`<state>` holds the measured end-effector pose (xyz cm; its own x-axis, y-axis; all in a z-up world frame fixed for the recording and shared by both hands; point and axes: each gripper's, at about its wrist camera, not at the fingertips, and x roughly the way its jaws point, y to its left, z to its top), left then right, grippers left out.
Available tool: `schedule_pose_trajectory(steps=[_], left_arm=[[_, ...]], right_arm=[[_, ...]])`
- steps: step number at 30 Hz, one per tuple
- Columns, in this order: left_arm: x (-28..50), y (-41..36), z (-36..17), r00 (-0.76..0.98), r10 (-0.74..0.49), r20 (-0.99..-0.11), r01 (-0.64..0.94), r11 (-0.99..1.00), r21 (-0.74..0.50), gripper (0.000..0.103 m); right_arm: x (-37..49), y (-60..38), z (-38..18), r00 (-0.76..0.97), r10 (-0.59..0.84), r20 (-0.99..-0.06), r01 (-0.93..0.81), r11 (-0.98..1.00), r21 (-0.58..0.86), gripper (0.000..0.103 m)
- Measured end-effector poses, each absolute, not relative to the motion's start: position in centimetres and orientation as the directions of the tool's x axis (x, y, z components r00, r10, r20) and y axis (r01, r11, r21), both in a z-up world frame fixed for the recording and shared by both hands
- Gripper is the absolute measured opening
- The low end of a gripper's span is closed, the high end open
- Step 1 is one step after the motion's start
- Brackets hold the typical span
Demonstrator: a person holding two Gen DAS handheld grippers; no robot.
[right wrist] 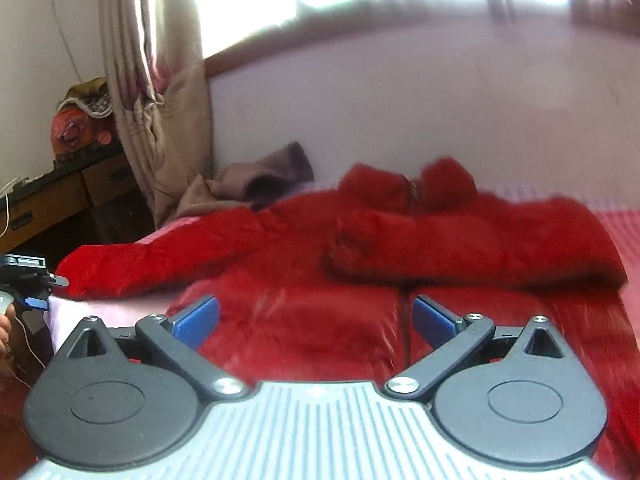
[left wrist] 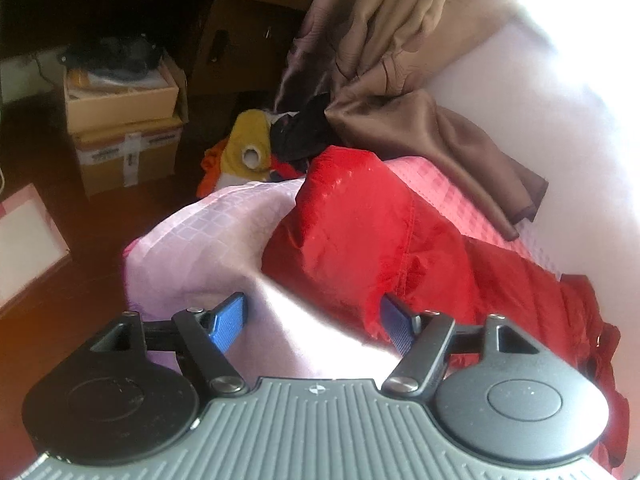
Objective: Fold large clothes
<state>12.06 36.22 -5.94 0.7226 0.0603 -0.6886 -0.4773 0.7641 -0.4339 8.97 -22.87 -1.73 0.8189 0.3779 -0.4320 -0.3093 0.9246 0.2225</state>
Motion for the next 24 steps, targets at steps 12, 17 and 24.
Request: schedule_pose_trajectory(steps=[12, 17, 24], left_arm=[[12.3, 36.3, -4.0, 0.721, 0.112, -0.684, -0.482, 0.790, -0.379, 0.051], [13.9, 35.4, -4.3, 0.702, 0.083, -0.707, -0.446, 0.825, -0.346, 0.061], [14.9, 33.4, -4.0, 0.722, 0.164, -0.672, -0.463, 0.837, -0.292, 0.005]], right_arm=[[5.4, -25.3, -1.4, 0.844, 0.383, -0.375, -0.292, 0.916, 0.276, 0.103], [4.4, -26.6, -2.1, 0.848, 0.369, -0.380, -0.257, 0.914, 0.314, 0.103], [2.3, -27.7, -2.7, 0.852, 0.365, -0.374, -0.249, 0.913, 0.324, 0.103]])
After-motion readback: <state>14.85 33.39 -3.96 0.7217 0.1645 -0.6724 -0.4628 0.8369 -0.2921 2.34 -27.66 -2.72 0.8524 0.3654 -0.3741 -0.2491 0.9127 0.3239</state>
